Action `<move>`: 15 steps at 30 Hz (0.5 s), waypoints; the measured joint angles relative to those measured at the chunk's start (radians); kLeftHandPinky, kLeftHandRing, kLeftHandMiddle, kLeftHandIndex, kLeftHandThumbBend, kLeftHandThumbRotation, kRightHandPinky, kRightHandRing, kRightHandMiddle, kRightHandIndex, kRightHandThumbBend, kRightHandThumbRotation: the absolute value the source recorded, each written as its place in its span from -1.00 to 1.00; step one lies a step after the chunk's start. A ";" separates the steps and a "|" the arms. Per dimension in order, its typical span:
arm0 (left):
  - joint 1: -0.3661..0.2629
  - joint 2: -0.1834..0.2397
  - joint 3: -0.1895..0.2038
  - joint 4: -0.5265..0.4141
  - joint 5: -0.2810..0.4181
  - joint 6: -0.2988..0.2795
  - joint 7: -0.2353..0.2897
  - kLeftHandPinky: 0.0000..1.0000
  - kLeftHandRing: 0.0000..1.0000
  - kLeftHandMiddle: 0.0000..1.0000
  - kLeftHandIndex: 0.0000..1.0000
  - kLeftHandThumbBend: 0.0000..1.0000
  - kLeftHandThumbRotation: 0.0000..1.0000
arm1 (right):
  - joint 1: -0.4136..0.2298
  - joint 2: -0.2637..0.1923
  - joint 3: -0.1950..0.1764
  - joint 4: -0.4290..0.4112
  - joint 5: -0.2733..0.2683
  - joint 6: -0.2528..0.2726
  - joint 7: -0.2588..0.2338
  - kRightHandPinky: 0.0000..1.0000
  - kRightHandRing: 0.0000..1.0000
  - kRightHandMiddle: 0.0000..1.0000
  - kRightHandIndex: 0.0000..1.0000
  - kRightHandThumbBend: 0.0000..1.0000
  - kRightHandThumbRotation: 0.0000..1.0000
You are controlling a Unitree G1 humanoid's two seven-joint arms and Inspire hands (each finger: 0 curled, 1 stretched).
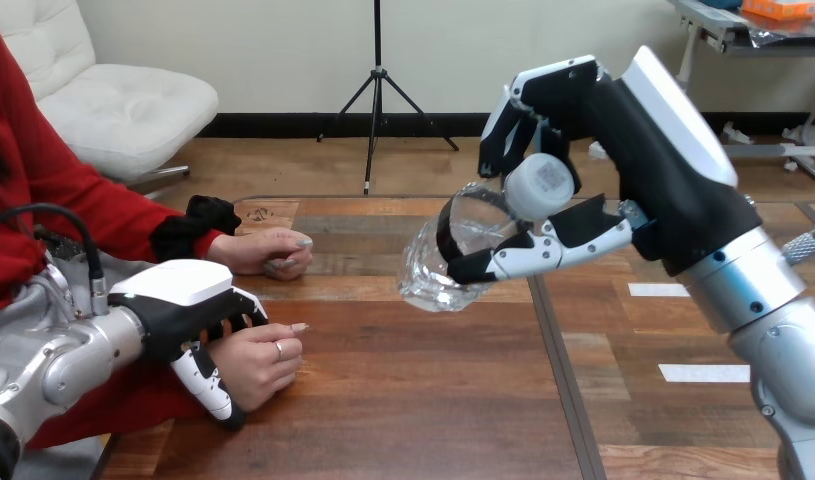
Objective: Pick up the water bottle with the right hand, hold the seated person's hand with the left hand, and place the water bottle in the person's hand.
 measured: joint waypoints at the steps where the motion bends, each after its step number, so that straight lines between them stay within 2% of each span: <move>1: 0.000 0.000 -0.001 -0.004 0.000 0.000 -0.002 0.27 0.38 0.46 0.48 1.00 -0.65 | -0.001 0.000 -0.002 0.000 0.000 0.000 0.000 -0.87 -0.78 -0.66 -0.57 1.00 -1.00; 9: 0.000 0.001 -0.011 -0.033 0.001 0.005 -0.014 0.29 0.40 0.47 0.46 1.00 -0.72 | -0.012 -0.001 -0.009 0.000 0.000 0.000 0.003 -0.88 -0.79 -0.68 -0.58 1.00 -1.00; 15: 0.000 0.005 -0.019 -0.051 0.012 0.006 -0.014 0.27 0.37 0.45 0.45 1.00 -0.67 | -0.020 -0.003 -0.013 -0.002 -0.006 0.000 0.003 -0.88 -0.79 -0.68 -0.57 1.00 -1.00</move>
